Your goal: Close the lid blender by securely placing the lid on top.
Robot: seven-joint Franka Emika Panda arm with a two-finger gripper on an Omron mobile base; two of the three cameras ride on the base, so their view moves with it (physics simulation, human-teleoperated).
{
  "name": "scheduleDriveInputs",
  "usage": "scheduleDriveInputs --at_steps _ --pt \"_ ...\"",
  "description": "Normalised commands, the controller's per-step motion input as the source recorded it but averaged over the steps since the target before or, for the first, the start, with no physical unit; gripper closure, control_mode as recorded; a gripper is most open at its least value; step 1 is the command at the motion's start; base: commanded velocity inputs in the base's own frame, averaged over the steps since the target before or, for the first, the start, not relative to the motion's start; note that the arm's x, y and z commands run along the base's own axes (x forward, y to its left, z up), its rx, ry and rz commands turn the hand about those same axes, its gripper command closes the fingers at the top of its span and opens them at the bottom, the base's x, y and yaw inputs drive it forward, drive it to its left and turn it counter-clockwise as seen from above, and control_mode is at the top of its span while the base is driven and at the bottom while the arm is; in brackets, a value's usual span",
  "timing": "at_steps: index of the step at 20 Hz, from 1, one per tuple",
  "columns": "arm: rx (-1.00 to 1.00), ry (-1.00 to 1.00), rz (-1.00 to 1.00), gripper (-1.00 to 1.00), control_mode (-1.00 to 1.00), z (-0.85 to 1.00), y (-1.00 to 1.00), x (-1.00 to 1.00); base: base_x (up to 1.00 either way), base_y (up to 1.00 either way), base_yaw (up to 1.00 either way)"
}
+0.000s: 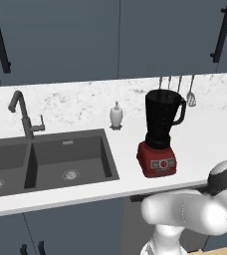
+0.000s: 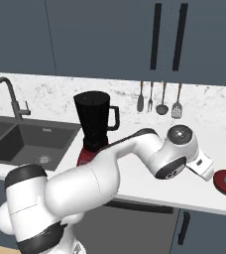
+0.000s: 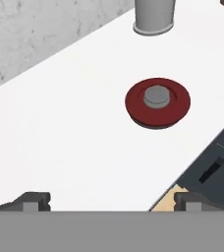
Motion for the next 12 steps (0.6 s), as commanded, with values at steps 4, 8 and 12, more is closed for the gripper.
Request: scheduleDriveInputs --at_steps 4,8,12 --pt "0.04 0.08 0.0 -1.0 -1.0 -0.08 -0.26 0.2 0.0 0.0 0.0" --pt "0.04 0.09 0.0 -1.0 -1.0 -0.16 -0.31 0.17 0.0 0.0 0.0" --pt "0.04 0.08 0.0 -1.0 -1.0 -0.17 -0.35 0.09 0.0 0.0 0.0"
